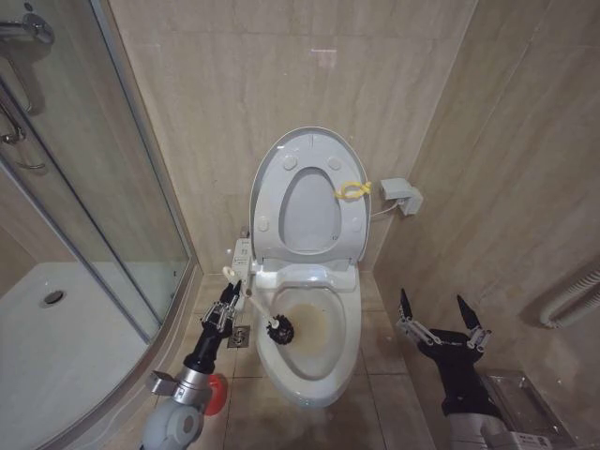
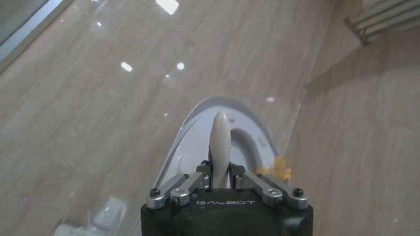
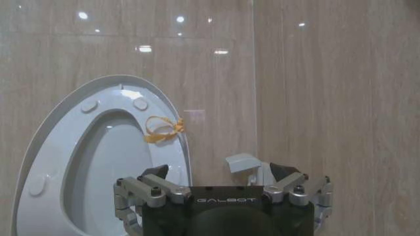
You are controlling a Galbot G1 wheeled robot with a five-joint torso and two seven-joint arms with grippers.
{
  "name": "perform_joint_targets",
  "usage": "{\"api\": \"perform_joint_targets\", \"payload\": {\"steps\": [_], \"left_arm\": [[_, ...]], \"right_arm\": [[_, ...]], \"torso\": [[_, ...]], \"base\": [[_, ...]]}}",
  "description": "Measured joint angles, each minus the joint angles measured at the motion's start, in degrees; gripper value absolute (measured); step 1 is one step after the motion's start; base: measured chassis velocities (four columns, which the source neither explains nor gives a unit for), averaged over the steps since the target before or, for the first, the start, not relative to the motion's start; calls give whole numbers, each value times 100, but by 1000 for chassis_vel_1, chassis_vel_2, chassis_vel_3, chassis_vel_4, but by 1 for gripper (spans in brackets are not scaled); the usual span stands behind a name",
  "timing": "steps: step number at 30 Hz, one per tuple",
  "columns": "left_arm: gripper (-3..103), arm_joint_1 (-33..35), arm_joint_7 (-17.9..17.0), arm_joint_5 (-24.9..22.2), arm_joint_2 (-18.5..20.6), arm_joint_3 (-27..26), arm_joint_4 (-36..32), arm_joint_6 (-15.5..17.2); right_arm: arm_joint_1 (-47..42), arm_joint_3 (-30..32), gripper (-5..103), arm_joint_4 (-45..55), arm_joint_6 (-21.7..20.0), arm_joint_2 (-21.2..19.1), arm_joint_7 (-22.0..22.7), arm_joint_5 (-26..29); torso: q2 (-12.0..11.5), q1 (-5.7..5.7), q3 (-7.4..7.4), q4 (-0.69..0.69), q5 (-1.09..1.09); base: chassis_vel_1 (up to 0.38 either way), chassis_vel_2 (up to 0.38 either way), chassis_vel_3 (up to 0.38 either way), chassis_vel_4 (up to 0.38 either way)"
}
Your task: Open the toilet lid, clean the toilet bowl with a toilet brush, close the toilet lid, and flush.
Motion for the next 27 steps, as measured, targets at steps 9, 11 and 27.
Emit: {"api": "perform_joint_targets", "payload": {"steps": [9,11,27], "left_arm": [[17,694,65,-234,471,-554,-1095,92],[17,1032,28,-182,493,-793,-1350,133],[17,3080,-604,1545,-592,-2265,-2135,210]], "right_arm": [[0,0,100,0,0,0,0,0],[0,0,100,0,0,0,0,0],[0,0,100,0,0,0,0,0]], "torso": [[0,0,0,0,0],[0,0,0,0,0],[1,-1,-1,0,1]], "base": [[0,0,0,0],[0,0,0,0],[0,0,0,0]]}}
